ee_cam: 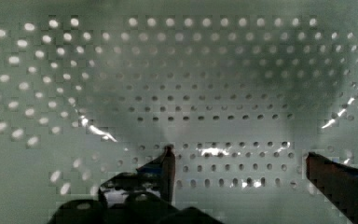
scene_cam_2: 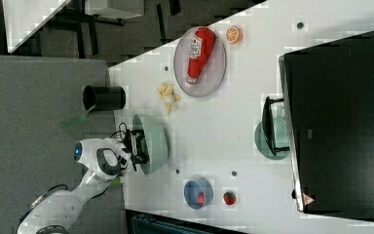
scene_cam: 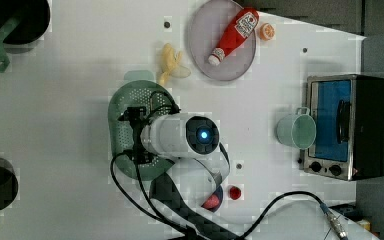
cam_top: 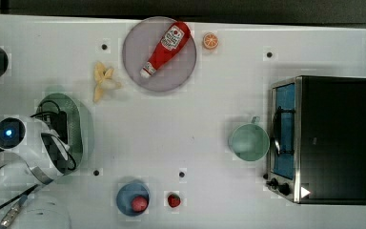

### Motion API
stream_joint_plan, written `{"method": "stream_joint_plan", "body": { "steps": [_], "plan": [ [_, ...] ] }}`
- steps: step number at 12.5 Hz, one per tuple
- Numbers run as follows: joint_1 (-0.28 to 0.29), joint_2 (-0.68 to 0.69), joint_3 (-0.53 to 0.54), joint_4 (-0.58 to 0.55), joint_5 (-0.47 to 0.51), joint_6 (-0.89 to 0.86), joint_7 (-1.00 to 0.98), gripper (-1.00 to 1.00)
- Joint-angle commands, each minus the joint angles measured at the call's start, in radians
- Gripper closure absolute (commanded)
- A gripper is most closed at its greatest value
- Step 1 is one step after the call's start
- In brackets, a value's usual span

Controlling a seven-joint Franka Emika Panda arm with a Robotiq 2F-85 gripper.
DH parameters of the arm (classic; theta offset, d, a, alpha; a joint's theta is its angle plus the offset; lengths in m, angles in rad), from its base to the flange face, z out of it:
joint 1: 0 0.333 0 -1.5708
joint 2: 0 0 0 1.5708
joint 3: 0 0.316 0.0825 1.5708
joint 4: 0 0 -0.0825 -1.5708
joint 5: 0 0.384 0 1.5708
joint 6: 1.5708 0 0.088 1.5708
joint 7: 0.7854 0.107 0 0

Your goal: Drag strainer right to left.

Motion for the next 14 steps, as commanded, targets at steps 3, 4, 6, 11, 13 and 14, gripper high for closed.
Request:
{"method": "stream_joint_plan", "body": {
  "steps": [3,4,6,11,13,14],
  "plan": [
    [0.011,-0.030,-0.012,0.029,-0.013,-0.025,0.078,-1.00],
    [0.011,-0.054,-0.023,0.026,-0.025,-0.049,0.034,-1.00],
    [0.010,-0.134,-0.057,0.020,-0.029,-0.177,-0.097,-1.00],
    [0.004,-0.420,-0.196,0.015,-0.031,-0.423,-0.538,-1.00],
    [-0.001,-0.536,-0.274,0.016,-0.032,-0.508,-0.648,-1.00],
    [-0.003,-0.592,-0.318,0.018,-0.034,-0.552,-0.703,-1.00]
  ]
}}
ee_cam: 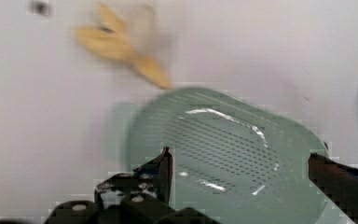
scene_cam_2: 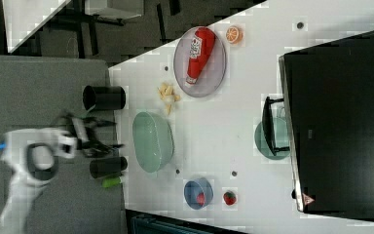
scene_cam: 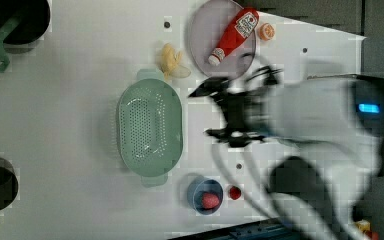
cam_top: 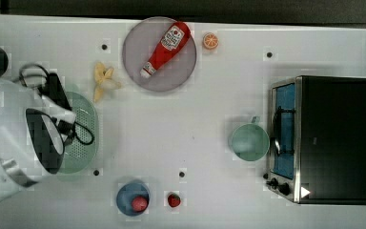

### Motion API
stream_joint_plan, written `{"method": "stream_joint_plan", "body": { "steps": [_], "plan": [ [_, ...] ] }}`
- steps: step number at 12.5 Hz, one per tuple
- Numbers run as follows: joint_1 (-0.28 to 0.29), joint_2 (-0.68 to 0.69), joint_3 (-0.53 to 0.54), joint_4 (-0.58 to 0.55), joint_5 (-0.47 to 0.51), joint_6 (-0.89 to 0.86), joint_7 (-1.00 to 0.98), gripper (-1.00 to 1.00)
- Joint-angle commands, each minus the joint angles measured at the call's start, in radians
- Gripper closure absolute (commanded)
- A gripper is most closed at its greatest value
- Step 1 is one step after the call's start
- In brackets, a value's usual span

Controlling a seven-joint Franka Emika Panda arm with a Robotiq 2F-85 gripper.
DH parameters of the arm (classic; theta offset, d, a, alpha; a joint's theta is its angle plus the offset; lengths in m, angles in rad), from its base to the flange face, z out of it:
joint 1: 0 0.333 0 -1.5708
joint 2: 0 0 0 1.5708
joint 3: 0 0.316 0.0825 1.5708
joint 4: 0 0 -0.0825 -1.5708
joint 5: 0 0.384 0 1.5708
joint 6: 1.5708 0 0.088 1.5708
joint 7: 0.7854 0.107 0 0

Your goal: Drag strainer right to left.

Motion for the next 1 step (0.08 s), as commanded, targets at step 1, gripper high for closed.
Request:
{"method": "stream_joint_plan", "body": {
  "steps": [1],
  "plan": [
    [-0.034,-0.143,-0.117,0.024,-0.027,-0.132,-0.268,-1.00]
  ]
}}
